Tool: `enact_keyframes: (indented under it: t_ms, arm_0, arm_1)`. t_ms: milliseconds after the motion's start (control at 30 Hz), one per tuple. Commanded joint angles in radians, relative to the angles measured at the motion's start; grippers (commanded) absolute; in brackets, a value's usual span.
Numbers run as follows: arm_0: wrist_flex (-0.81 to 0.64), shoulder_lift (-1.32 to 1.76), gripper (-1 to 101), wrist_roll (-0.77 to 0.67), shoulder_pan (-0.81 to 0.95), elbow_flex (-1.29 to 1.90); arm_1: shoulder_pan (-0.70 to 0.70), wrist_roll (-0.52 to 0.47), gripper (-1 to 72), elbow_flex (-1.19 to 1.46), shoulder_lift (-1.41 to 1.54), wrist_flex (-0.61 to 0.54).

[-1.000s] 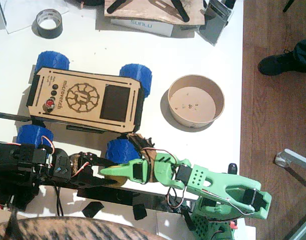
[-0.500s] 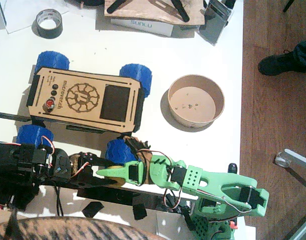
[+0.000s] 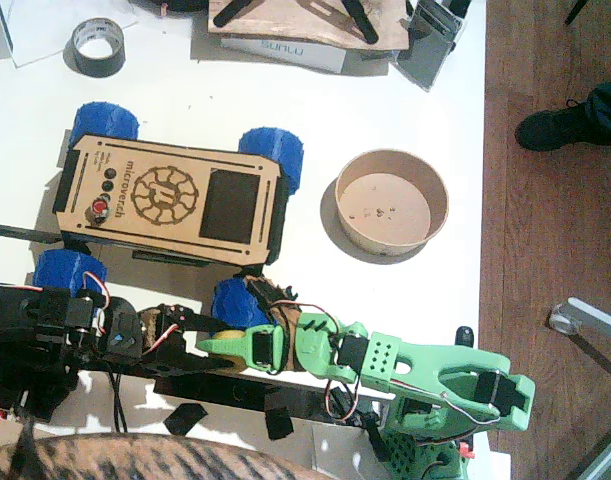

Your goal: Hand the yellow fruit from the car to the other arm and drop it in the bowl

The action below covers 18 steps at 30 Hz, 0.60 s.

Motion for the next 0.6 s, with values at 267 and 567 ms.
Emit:
enact_keyframes:
  t_ms: [267,567]
  arm_0:
    - [0.015,0.023,17,-0.015,-0.003,-0.011]
    - [0.032,0.025,45,-0.015,-0.003,-0.011]
  arm_1:
    - [0.002,0.015,0.1,-0.037,0.017,-0.012]
    - [0.025,0.002,0.1,-0.037,0.020,-0.009]
